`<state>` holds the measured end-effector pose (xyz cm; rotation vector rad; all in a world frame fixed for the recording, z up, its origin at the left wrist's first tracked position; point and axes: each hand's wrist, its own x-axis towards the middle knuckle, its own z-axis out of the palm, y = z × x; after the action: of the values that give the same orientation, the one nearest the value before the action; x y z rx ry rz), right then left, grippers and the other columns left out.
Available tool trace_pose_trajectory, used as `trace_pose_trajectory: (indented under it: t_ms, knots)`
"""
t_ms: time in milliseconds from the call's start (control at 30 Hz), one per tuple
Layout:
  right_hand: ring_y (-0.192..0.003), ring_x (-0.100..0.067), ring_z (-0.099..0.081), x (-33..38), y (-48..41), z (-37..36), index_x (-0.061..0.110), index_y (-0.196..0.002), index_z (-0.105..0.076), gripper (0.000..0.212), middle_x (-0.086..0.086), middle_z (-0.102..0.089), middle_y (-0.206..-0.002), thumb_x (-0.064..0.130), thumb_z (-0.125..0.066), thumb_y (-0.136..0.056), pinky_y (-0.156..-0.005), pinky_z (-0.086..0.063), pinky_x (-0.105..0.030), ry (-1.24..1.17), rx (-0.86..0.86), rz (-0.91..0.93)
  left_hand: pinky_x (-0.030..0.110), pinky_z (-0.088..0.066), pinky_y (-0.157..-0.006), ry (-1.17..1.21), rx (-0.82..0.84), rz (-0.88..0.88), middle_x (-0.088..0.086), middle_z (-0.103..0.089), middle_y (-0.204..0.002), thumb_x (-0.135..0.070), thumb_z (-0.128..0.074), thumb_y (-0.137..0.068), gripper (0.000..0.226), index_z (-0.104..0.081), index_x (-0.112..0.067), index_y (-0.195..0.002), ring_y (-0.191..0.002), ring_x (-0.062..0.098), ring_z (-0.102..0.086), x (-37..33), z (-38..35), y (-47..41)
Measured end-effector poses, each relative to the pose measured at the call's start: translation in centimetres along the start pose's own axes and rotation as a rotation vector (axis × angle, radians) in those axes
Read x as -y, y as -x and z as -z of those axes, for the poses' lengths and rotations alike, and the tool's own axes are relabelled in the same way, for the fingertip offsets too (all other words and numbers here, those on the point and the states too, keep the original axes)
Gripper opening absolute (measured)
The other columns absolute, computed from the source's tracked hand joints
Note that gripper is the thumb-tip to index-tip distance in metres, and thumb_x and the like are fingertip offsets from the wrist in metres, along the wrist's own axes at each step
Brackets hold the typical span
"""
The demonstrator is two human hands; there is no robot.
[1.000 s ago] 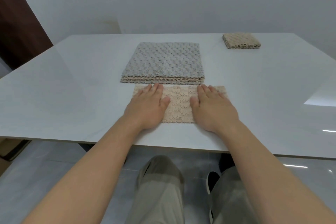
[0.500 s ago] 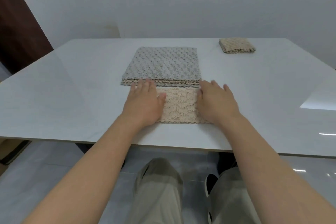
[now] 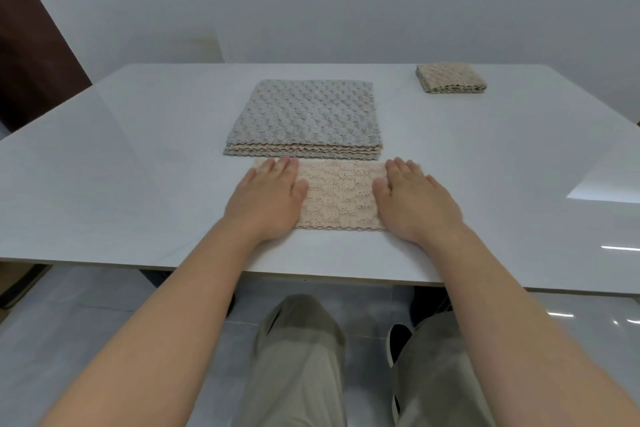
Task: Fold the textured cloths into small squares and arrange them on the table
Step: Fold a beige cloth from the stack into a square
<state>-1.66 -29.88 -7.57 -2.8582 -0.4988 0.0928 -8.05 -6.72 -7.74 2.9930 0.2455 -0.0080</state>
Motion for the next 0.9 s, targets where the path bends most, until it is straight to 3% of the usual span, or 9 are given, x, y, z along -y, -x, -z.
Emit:
trace_pose_trajectory:
  t_ms: [167,300,333,400,433,500,600,733,900]
  knots:
    - [-0.157,-0.014,-0.001,-1.5,0.1,0.6,0.022,-0.163,-0.007,0.062,0.010,-0.002,-0.170,0.045,-0.009,-0.106,-0.123,0.005,-0.059,0.021,0.027,-0.120,0.050,0.004,-0.126,-0.036,0.008,0.116,-0.006,0.005,-0.171,-0.054,-0.005,-0.105,0.066,0.000,-0.024,-0.163,-0.157,0.019,0.003,1.8,0.2,0.9]
    - [-0.157,-0.019,-0.002,-1.9,-0.3,1.5,0.018,-0.163,-0.014,0.060,0.005,-0.011,-0.170,0.041,-0.012,-0.107,-0.122,0.000,-0.061,0.002,0.041,-0.124,0.053,0.008,-0.125,-0.108,0.019,0.127,0.000,0.004,-0.171,-0.057,-0.004,-0.103,0.071,0.001,-0.019,-0.163,-0.157,0.025,0.006,1.5,0.7,1.0]
    - [-0.157,-0.021,-0.006,-2.0,-0.4,1.7,0.016,-0.160,-0.022,0.059,0.002,-0.019,-0.169,0.040,-0.013,-0.107,-0.122,-0.004,-0.059,-0.005,0.023,-0.121,0.052,0.009,-0.125,-0.118,0.012,0.114,0.003,0.003,-0.171,-0.058,-0.005,-0.103,0.073,0.000,-0.016,-0.163,-0.157,0.025,0.007,1.3,1.0,0.9]
    - [-0.148,-0.027,-0.031,-2.1,-0.5,2.1,0.011,-0.141,-0.047,0.051,-0.006,-0.046,-0.152,0.037,-0.019,-0.107,-0.115,-0.024,-0.055,-0.019,-0.086,-0.140,0.049,0.007,-0.126,-0.082,-0.009,0.040,0.006,0.003,-0.171,-0.060,-0.011,-0.103,0.076,-0.001,-0.013,-0.163,-0.157,0.022,0.007,0.7,1.9,0.8]
    - [-0.134,-0.031,-0.045,-2.0,-0.4,2.4,0.010,-0.125,-0.055,0.045,-0.009,-0.057,-0.136,0.036,-0.023,-0.106,-0.105,-0.034,-0.051,-0.011,-0.158,-0.164,0.046,0.006,-0.127,-0.042,-0.007,-0.021,0.005,0.004,-0.171,-0.061,-0.015,-0.103,0.077,-0.002,-0.014,-0.163,-0.157,0.020,0.007,0.2,2.4,0.9]
    - [-0.112,-0.034,-0.056,-1.4,0.0,2.9,0.010,-0.110,-0.059,0.041,-0.011,-0.064,-0.115,0.037,-0.029,-0.105,-0.090,-0.040,-0.044,0.036,-0.254,-0.218,0.040,0.003,-0.127,0.026,0.013,-0.155,-0.002,0.006,-0.171,-0.066,-0.024,-0.101,0.081,-0.004,-0.018,-0.163,-0.157,0.015,0.004,-1.0,3.5,1.1]
    - [-0.117,-0.036,-0.051,-0.7,0.1,3.2,0.008,-0.119,-0.059,0.048,-0.016,-0.060,-0.122,0.045,-0.032,-0.105,-0.092,-0.039,-0.044,0.105,-0.278,-0.303,0.033,-0.006,-0.125,0.097,0.101,-0.275,-0.013,0.003,-0.169,-0.077,-0.033,-0.093,0.090,-0.007,-0.026,-0.163,-0.155,0.008,-0.003,-2.2,4.5,0.9]
    - [-0.127,-0.036,-0.046,-0.3,-0.3,3.6,0.009,-0.131,-0.057,0.063,-0.016,-0.055,-0.135,0.055,-0.024,-0.104,-0.102,-0.036,-0.046,0.096,-0.143,-0.416,0.035,-0.008,-0.126,0.081,0.164,-0.340,-0.016,0.006,-0.168,-0.080,-0.033,-0.092,0.092,-0.005,-0.029,-0.163,-0.155,0.007,-0.003,-2.6,4.9,0.1]
    - [-0.130,-0.033,-0.044,0.6,-0.4,3.6,0.015,-0.135,-0.055,0.050,-0.012,-0.053,-0.139,0.047,-0.035,-0.102,-0.103,-0.035,-0.043,0.106,-0.026,-0.393,0.038,0.001,-0.128,-0.051,0.153,-0.393,-0.005,0.011,-0.169,-0.084,-0.023,-0.088,0.102,0.003,-0.019,-0.163,-0.156,0.009,0.008,-2.9,3.1,-0.5]
